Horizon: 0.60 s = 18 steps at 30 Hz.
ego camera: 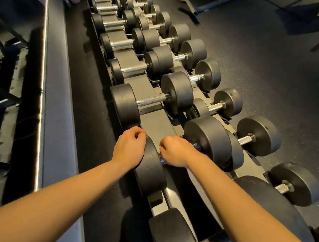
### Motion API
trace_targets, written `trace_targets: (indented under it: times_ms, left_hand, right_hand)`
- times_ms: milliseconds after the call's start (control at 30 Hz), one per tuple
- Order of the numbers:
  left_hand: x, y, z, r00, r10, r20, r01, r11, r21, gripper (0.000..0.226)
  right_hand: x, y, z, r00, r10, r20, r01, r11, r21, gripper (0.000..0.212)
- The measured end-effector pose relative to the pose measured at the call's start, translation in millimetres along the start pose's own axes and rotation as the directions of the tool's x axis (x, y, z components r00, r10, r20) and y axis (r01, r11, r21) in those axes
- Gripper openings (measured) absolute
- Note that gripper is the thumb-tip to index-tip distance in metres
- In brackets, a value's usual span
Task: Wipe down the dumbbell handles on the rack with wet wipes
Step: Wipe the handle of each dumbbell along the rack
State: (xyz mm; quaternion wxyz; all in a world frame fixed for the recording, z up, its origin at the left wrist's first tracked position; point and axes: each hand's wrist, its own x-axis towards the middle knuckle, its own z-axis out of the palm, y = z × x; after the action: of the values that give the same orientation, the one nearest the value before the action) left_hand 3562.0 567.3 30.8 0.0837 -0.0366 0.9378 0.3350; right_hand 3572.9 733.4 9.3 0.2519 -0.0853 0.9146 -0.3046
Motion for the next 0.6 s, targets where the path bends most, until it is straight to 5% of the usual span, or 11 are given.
trace_targets:
  times_ms: [133, 267, 367, 500, 600]
  left_hand:
    - [-0.2, 0.4, -1.2, 1.0, 0.005, 0.006, -0.005, 1.0, 0.001, 0.027]
    - [1.5, -1.2, -1.4, 1.0, 0.009, 0.017, -0.01, 1.0, 0.003, 0.026]
    - [2.3, -1.0, -0.5, 1.0, 0.004, 0.011, -0.004, 1.0, 0.004, 0.027]
    - [2.2, -2.5, 0.6, 1.0, 0.013, 0.002, -0.013, 1.0, -0.005, 0.026]
    - [1.1, -1.0, 0.0, 1.0, 0.01, 0.0, -0.01, 1.0, 0.001, 0.025]
  right_hand:
    - [42.4, -9.6, -20.5, 0.907, 0.045, 0.419, -0.1, 0.989, 0.11, 0.026]
    - [63.8, -10.6, -22.3, 0.8, 0.135, 0.585, -0.216, 0.974, 0.071, 0.018]
    - [57.4, -5.5, -17.1, 0.874, 0.047, 0.483, -0.086, 0.995, 0.058, 0.027]
    - [16.7, 8.9, -0.8, 0.981, -0.131, 0.143, 0.105, 0.978, 0.179, 0.025]
    - [-13.3, 17.4, 16.8, 0.956, -0.263, -0.13, 0.262, 0.965, -0.028, 0.014]
